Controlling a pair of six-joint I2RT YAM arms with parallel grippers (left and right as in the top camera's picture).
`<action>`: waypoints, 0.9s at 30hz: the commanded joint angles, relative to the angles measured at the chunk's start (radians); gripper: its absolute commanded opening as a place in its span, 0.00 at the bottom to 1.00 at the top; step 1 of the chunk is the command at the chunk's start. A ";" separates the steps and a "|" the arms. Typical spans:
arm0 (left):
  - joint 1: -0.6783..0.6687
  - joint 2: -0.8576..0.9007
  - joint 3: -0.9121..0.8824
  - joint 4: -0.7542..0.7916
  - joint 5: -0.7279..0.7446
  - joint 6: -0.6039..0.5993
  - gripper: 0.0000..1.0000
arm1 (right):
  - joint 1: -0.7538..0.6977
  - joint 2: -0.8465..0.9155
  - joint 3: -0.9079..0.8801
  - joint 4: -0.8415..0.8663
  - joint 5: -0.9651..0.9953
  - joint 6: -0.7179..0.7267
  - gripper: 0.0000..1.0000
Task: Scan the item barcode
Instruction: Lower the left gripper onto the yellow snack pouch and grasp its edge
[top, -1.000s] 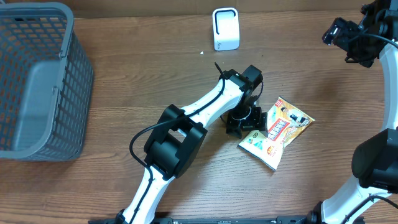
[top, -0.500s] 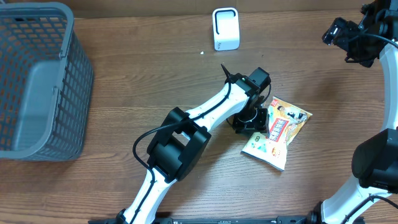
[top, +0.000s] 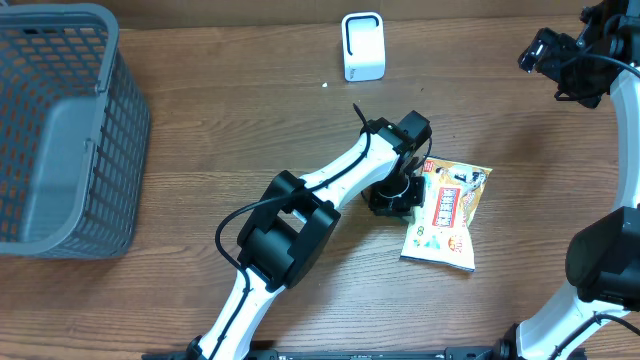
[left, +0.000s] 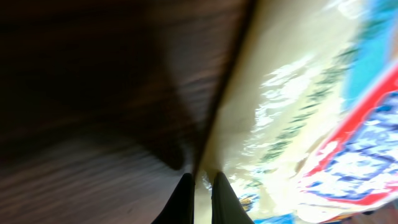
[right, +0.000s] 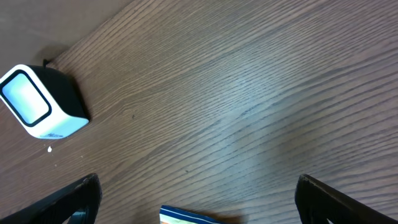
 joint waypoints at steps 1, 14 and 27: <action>0.021 0.000 0.042 -0.067 -0.114 -0.005 0.04 | -0.002 -0.001 -0.004 0.006 0.007 -0.004 1.00; 0.042 -0.018 0.134 -0.189 -0.200 0.040 1.00 | -0.002 -0.001 -0.004 0.006 0.006 -0.003 1.00; 0.060 -0.018 0.134 -0.203 -0.199 0.040 1.00 | 0.004 0.005 -0.049 -0.143 -0.042 -0.004 1.00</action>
